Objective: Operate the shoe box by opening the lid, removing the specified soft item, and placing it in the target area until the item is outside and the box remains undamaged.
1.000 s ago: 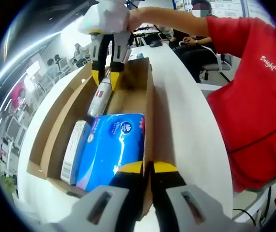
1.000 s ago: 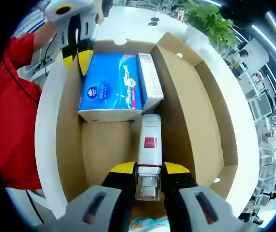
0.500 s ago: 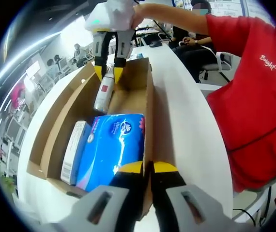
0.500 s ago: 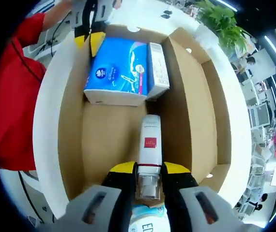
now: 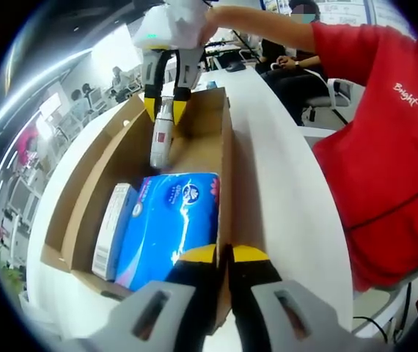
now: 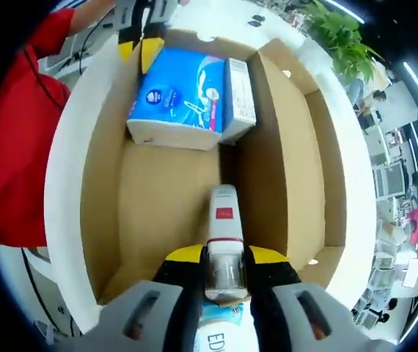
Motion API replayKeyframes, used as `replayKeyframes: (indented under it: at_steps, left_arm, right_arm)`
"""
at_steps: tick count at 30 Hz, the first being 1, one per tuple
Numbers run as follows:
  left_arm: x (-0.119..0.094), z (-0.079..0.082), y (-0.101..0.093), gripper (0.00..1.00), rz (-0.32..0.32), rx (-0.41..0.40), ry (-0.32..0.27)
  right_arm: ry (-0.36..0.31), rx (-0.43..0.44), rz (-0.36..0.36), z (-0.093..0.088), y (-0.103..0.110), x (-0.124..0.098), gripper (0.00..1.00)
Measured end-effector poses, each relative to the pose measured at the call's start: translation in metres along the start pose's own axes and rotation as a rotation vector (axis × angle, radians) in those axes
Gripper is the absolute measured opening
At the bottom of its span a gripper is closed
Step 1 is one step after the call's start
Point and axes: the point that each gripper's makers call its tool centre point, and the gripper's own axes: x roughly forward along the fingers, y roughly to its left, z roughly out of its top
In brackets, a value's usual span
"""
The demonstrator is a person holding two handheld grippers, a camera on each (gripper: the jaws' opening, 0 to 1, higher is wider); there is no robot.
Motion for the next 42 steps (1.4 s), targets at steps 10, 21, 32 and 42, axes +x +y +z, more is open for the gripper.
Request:
replayKeyframes:
  at_steps: [10, 21, 32, 42]
  left_arm:
    - [0.000, -0.001, 0.001, 0.05, -0.001, 0.000, 0.000]
    - [0.000, 0.002, -0.002, 0.05, -0.002, -0.001, 0.001]
    - [0.000, 0.001, 0.000, 0.05, 0.005, 0.005, -0.004]
    - [0.000, 0.002, -0.001, 0.05, 0.005, 0.007, -0.006]
  right_arm:
    - [-0.067, 0.071, 0.004, -0.008, -0.008, 0.000, 0.21]
    - [-0.236, 0.168, 0.020, 0.011, -0.011, -0.014, 0.21]
    - [-0.345, 0.256, -0.011, 0.044, -0.014, -0.021, 0.20]
    - [-0.614, 0.526, -0.282, 0.048, -0.056, -0.016, 0.22]
